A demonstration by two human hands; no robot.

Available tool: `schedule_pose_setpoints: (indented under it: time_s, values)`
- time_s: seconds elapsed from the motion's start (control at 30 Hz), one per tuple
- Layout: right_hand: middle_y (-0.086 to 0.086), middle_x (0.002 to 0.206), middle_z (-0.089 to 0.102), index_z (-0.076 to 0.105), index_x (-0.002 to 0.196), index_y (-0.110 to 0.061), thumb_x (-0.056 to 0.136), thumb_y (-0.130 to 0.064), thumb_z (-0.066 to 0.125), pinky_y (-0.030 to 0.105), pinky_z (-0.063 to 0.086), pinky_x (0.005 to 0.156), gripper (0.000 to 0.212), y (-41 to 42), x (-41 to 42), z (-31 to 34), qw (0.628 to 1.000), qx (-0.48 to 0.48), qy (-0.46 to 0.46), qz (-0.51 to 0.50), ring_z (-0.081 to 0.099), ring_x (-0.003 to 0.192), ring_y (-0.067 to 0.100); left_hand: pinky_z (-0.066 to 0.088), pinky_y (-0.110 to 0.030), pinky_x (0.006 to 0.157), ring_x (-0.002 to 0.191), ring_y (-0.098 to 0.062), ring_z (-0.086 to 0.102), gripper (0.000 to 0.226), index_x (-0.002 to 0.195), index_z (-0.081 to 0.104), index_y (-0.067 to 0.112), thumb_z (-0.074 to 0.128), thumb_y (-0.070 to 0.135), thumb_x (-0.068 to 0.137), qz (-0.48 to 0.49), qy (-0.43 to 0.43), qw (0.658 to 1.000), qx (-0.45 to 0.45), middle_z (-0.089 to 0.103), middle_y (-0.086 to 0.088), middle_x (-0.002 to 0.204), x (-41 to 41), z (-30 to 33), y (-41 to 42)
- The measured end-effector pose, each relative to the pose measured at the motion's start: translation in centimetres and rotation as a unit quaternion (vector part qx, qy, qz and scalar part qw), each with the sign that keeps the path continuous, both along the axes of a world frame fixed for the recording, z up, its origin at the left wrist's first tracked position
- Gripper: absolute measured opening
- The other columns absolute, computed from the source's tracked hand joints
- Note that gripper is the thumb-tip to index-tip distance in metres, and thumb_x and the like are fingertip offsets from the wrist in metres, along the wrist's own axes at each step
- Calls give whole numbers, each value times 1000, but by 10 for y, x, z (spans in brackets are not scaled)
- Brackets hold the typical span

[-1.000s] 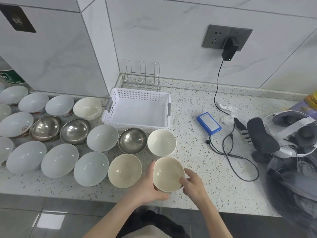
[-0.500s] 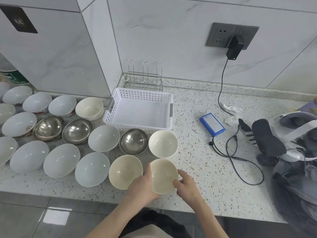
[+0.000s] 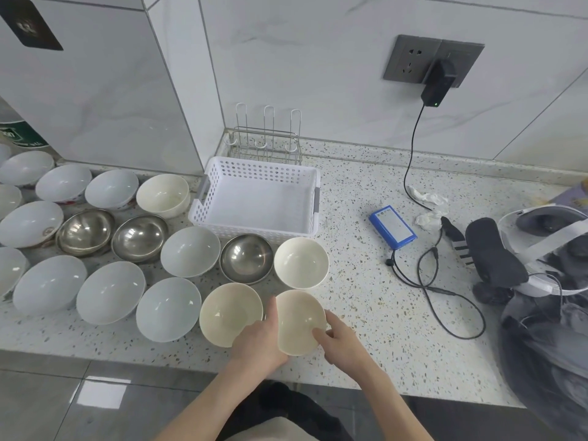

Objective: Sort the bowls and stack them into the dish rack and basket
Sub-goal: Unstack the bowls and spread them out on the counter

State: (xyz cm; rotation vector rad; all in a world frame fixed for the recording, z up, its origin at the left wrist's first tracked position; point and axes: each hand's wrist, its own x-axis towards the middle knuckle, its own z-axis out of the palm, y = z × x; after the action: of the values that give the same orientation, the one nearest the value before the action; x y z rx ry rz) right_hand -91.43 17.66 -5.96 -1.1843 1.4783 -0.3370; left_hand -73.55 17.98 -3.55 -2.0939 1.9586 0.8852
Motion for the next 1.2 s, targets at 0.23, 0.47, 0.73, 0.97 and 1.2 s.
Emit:
schedule_pose_setpoints:
  time_s: [0.23, 0.47, 0.73, 0.97, 1.2]
  values:
    - [-11, 68, 60, 45, 137, -37, 94, -41, 47, 21, 41, 52, 43, -2, 2, 12, 998, 10, 53, 39, 47, 47, 0, 42, -27, 55, 72, -17, 58, 107, 150, -4, 25, 74, 31, 76, -7, 30, 998, 51, 55, 7, 76, 8, 5, -6]
    - [-5, 78, 63, 47, 136, -32, 95, -43, 45, 27, 46, 57, 42, -6, 5, 20, 992, 27, 112, 46, 51, 55, 8, 47, -29, 62, 84, -20, 64, 114, 152, -8, 27, 77, 34, 76, -14, 69, 995, 77, 62, 2, 94, 13, 9, -8]
    - [3, 122, 66, 42, 143, -25, 90, -68, 37, 36, 44, 84, 69, -11, 23, 52, 943, -8, 326, -71, 60, 111, 23, 40, -22, 52, 64, -7, 56, 78, 152, 13, 31, 58, 45, 90, 24, 196, 980, -17, 57, 9, 76, 62, 16, -5]
    - [-1, 102, 74, 58, 127, -26, 93, -40, 48, 33, 43, 74, 37, -16, 129, 102, 945, -125, 264, -148, 62, 99, 23, 48, -26, 63, 65, -1, 61, 26, 119, 54, 34, 56, 39, 94, 157, 321, 930, -88, 72, 4, 82, 215, 31, 8]
    - [-17, 70, 73, 66, 113, -26, 94, -28, 52, 23, 43, 56, 24, 9, 346, 93, 984, -155, 66, -66, 61, 64, 2, 46, -20, 53, 51, 3, 59, 8, 91, 59, 38, 58, 32, 96, 289, 336, 884, -151, 72, 6, 75, 420, 27, 69]
